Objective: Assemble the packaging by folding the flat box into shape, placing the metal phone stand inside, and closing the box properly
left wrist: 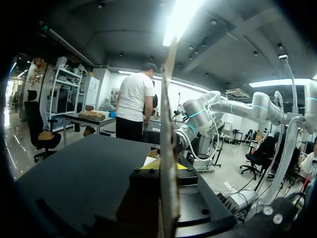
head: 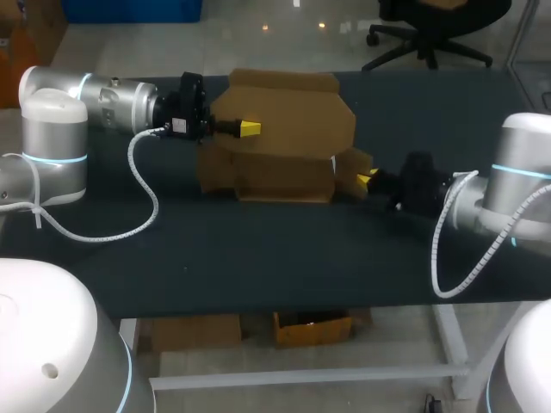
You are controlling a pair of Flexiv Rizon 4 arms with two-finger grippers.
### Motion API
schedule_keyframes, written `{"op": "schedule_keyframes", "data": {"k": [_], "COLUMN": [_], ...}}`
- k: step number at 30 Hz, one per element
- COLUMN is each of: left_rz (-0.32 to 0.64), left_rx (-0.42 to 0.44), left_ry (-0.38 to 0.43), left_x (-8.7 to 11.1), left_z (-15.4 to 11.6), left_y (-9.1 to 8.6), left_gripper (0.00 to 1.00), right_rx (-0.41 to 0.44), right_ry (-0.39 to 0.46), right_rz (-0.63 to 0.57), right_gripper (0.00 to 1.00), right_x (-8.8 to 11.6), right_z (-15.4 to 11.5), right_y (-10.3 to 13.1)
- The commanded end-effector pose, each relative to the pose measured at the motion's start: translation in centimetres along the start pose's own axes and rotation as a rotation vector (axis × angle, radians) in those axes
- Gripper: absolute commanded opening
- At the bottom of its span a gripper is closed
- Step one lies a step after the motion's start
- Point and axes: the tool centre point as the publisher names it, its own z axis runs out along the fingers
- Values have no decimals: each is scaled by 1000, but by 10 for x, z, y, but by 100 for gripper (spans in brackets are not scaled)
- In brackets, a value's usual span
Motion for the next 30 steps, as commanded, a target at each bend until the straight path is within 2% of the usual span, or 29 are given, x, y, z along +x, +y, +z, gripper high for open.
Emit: {"op": "schedule_keyframes", "data": {"k": [1, 2, 13, 30], "left_rz": [0, 0, 0, 0], "left_rx": [-2, -2, -2, -2], "left_ry": [1, 1, 1, 1], "left_x": [-1, -1, -1, -1], "left_z": [-1, -1, -1, -1], "left_y": [4, 4, 4, 4], "left_gripper": [0, 0, 0, 0], "right_rx": [-31, -33, -47, -58], "right_ry": [-10, -11, -27, -128], "right_rz": [-2, -1, 10, 55], "right_gripper": [2, 0, 0, 0], "right_x": [2, 3, 8, 14], "right_z": [-3, -3, -5, -8], "right_y": [-4, -4, -6, -8]}}
